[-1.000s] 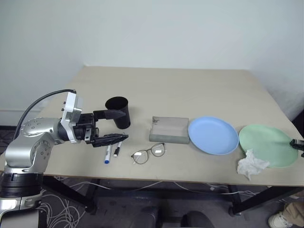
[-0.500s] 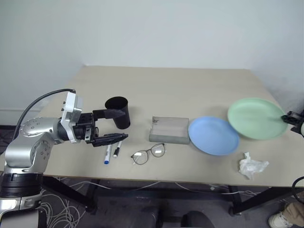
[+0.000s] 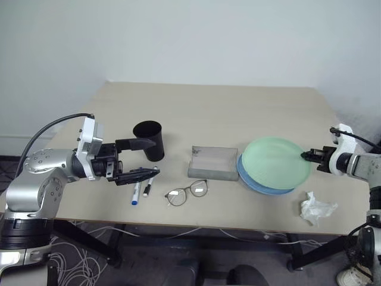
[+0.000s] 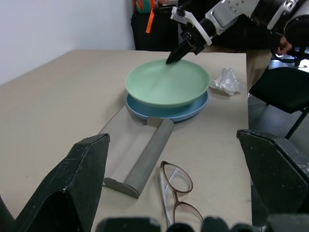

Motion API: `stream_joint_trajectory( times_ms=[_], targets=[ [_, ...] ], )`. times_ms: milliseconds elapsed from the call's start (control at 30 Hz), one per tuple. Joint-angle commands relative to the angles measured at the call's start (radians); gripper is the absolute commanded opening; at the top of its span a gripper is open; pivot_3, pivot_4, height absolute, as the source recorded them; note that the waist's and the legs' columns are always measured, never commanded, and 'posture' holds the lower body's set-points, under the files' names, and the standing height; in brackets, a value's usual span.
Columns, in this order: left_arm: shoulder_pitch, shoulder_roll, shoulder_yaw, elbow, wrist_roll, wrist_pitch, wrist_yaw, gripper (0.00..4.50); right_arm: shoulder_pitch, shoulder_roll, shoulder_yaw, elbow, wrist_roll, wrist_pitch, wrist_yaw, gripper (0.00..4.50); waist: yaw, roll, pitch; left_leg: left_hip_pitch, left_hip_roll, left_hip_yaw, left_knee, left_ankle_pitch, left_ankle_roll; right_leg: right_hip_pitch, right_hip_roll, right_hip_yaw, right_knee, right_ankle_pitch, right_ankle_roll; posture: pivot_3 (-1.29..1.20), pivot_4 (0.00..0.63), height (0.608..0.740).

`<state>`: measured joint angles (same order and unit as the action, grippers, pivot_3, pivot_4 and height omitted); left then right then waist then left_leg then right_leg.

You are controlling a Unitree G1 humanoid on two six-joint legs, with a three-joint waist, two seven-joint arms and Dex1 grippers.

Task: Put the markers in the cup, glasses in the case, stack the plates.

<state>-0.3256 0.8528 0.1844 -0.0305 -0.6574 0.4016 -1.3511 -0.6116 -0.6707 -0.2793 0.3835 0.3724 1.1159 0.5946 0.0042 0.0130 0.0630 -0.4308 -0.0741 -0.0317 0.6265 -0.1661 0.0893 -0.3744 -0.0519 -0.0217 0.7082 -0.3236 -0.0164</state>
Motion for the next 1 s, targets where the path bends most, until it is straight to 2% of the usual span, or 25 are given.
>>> stream_joint_trajectory(
  times_ms=[33, 267, 367, 667, 800, 900, 1000],
  targets=[
    [-0.007, 0.015, 0.034, -0.014, -0.001, -0.012, 0.003, 4.50, -0.011, 0.010, -0.018, -0.044, 0.016, 0.008, -0.030, 0.03, 0.000, 0.000, 0.000, 0.000, 0.000, 0.000, 0.000, 0.000, 0.000, 0.000, 0.000, 0.000, 0.000, 0.000, 0.000, 0.00, 0.000, 0.709],
    [-0.004, 0.014, 0.037, -0.017, 0.001, -0.011, 0.006, 4.50, -0.001, 0.033, -0.010, -0.065, 0.022, 0.029, -0.046, 0.03, 0.000, 0.000, 0.000, 0.000, 0.000, 0.000, 0.000, 0.000, 0.000, 0.000, 0.000, 0.000, 0.000, 0.000, 0.000, 0.00, 0.000, 0.709],
    [-0.004, 0.012, 0.037, -0.016, 0.002, -0.011, 0.007, 4.50, -0.009, 0.012, -0.010, -0.058, 0.021, 0.018, -0.036, 0.67, 0.000, 0.000, 0.000, 0.000, 0.000, 0.000, 0.000, 0.000, 0.000, -0.001, 0.000, 0.000, 0.000, 0.000, 0.000, 0.00, 0.000, 0.709],
    [0.001, 0.004, 0.034, -0.021, 0.003, -0.013, 0.011, 4.50, 0.019, -0.060, 0.026, -0.061, 0.000, 0.016, -0.009, 3.74, 0.000, 0.000, 0.000, 0.000, 0.000, 0.000, 0.000, 0.000, 0.000, -0.001, 0.000, 0.000, 0.000, 0.000, -0.001, 0.00, 0.000, 0.709],
    [0.006, 0.004, 0.036, -0.024, 0.003, -0.015, 0.012, 4.50, 0.051, -0.153, 0.056, -0.043, -0.024, -0.058, 0.058, 3.74, 0.000, 0.001, 0.000, 0.000, 0.000, 0.000, 0.000, 0.000, 0.000, -0.001, 0.000, 0.001, 0.000, 0.000, -0.001, 0.00, 0.000, 0.709],
    [0.010, 0.007, 0.039, -0.023, 0.003, -0.015, 0.011, 4.50, 0.138, -0.269, 0.115, -0.101, -0.024, -0.128, 0.211, 3.74, 0.001, 0.001, 0.000, 0.000, 0.000, 0.000, 0.000, 0.000, 0.001, 0.000, 0.000, 0.001, -0.001, 0.000, 0.000, 0.00, 0.000, 0.709],
    [0.010, 0.007, 0.039, -0.020, 0.005, -0.017, 0.009, 4.50, 0.304, -0.387, 0.126, -0.245, 0.023, -0.199, 0.401, 3.74, 0.000, 0.000, 0.000, -0.001, 0.000, 0.000, -0.001, -0.001, 0.002, 0.000, 0.000, 0.000, -0.004, -0.001, 0.001, 0.00, 0.000, 0.709]
  ],
)
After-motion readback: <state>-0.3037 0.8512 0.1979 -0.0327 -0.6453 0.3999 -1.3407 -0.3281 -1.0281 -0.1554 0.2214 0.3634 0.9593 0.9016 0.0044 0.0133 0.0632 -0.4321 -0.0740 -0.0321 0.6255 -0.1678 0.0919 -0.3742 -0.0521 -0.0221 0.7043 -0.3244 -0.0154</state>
